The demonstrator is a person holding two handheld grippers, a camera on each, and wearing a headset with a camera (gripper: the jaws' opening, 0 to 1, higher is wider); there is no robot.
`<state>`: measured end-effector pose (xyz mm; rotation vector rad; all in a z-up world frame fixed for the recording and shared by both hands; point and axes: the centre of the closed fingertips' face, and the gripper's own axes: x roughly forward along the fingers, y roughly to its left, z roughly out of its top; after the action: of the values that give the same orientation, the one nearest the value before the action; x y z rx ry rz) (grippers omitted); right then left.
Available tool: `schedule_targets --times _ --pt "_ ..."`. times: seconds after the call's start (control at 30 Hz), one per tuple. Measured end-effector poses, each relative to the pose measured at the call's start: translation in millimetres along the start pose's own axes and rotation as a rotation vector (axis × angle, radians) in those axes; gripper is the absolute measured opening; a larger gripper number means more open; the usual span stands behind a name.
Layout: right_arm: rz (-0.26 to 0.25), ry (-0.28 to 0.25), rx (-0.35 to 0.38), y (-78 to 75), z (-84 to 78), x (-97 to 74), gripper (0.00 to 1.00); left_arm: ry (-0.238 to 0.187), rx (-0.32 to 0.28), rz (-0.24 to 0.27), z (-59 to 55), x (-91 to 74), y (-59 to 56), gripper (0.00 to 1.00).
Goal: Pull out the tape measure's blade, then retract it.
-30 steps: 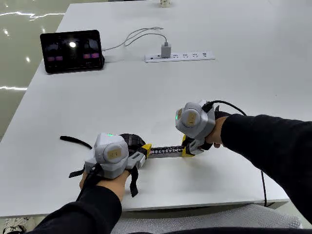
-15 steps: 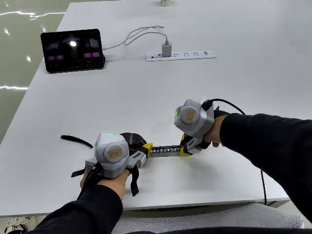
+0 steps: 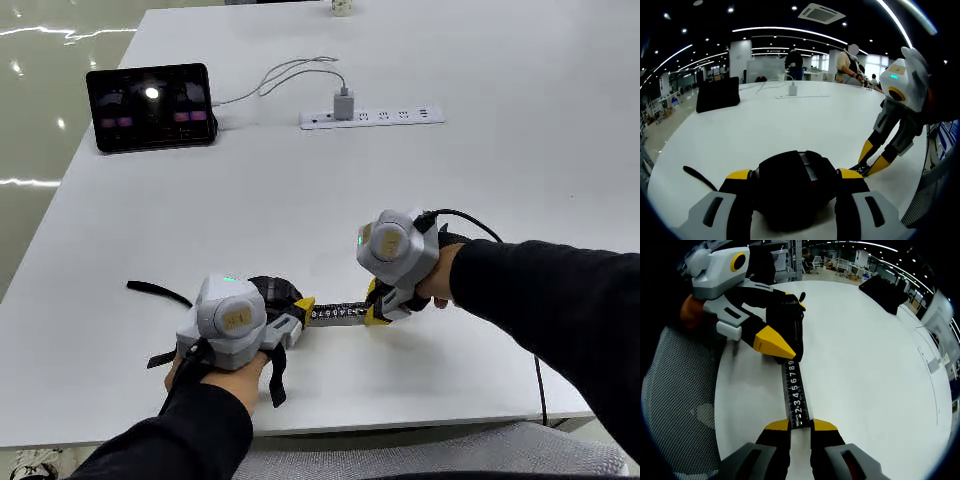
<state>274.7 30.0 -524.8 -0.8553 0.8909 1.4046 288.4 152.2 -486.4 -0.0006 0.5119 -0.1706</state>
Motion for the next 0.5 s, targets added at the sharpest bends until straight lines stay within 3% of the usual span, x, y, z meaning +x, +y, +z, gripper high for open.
schedule_targets --times 0.2,0.5 --pt "-0.006 -0.031 0.001 2.3 6.6 0.9 0.11 0.001 -0.004 0.000 0.0 -0.1 0.0 0.61" --pt "-0.007 -0.034 -0.006 4.4 11.5 3.5 0.11 0.001 -0.001 0.001 -0.1 0.6 0.0 0.62"
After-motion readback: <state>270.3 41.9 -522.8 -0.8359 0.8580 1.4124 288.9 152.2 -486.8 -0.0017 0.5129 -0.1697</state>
